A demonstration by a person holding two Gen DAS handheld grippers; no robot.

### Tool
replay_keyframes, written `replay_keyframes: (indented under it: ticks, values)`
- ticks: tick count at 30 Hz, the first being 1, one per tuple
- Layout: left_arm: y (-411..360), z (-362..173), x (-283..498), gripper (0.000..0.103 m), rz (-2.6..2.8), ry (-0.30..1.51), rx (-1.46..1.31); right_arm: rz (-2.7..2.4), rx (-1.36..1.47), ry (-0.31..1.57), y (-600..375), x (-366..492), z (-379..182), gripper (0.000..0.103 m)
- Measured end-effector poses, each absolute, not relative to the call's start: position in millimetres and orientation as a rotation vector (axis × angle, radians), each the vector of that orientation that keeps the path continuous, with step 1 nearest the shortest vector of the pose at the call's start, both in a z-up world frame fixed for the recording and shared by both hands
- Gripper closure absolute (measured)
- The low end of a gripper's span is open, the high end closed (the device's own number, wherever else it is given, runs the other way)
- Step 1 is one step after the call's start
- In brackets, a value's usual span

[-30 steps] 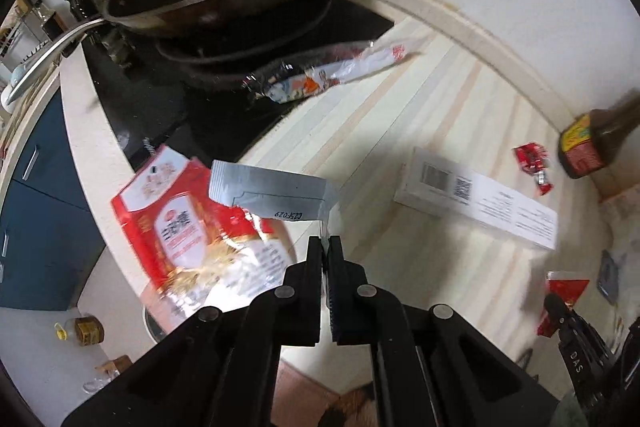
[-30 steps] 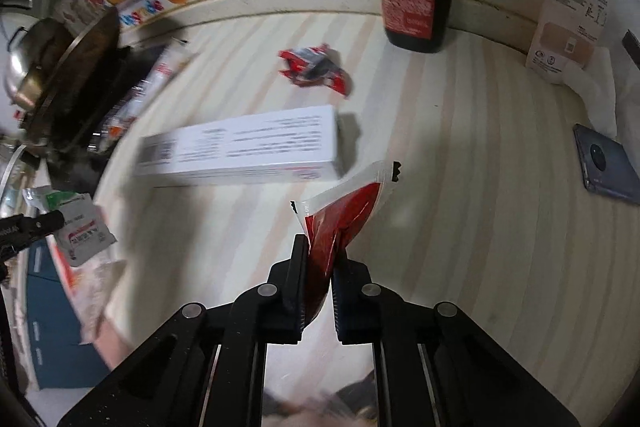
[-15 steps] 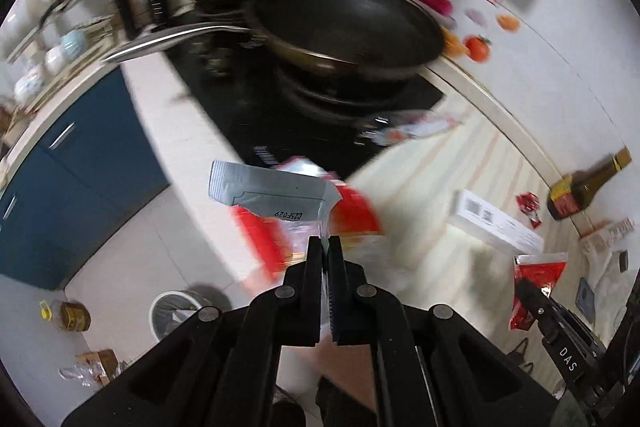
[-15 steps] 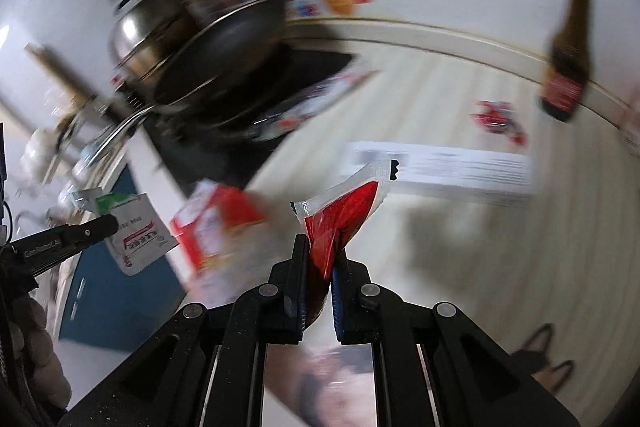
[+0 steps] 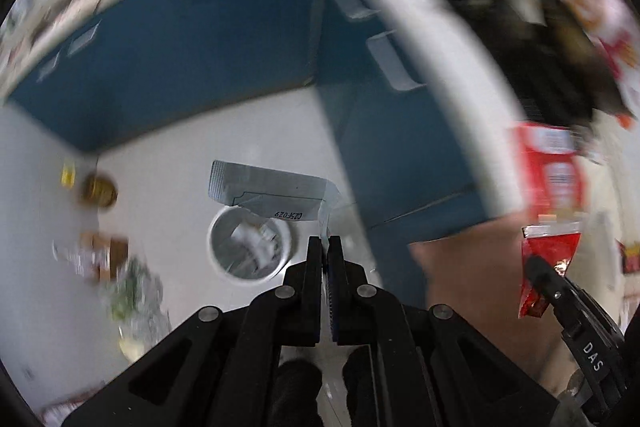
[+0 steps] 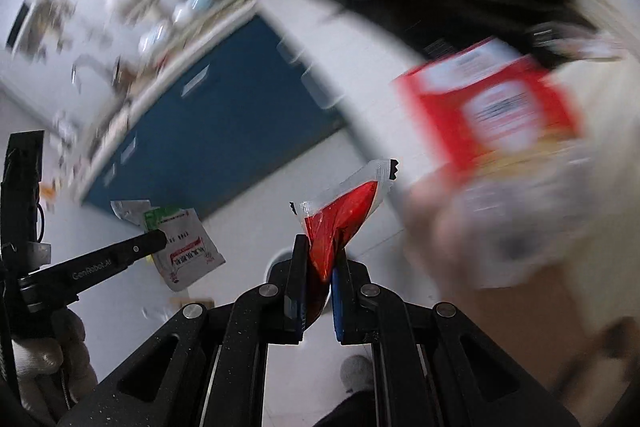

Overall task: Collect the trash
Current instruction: 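Carry the red packet and white sachet down over the grey bin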

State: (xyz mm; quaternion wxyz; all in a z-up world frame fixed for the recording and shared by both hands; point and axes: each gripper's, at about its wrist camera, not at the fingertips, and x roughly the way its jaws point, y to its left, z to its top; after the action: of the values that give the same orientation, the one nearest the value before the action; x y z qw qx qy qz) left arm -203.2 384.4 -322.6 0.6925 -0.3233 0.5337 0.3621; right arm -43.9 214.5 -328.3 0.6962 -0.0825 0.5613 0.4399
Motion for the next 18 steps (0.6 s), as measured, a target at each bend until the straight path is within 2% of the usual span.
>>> replay_keyframes:
  ticks: [4, 10, 15, 18]
  values:
    - [423, -429, -269, 0.103, 0.895, 1.268, -0.886, 1.019, -0.265, 1.336, 268, -92, -419, 0.093]
    - [465, -624, -356, 0.103, 0.967, 1.312, -1.16, 1.043, -0.336, 1.535, 342, -155, -623, 0.093]
    - [486, -742, -388, 0.102, 0.953, 1.345, -1.245, 1.05, -0.338, 1.6, 377, -183, -757, 0.093]
    - [492, -780, -390, 0.1, 0.928, 1.347, -1.222, 1.065, -0.38, 1.617, 390, -194, -812, 0.093]
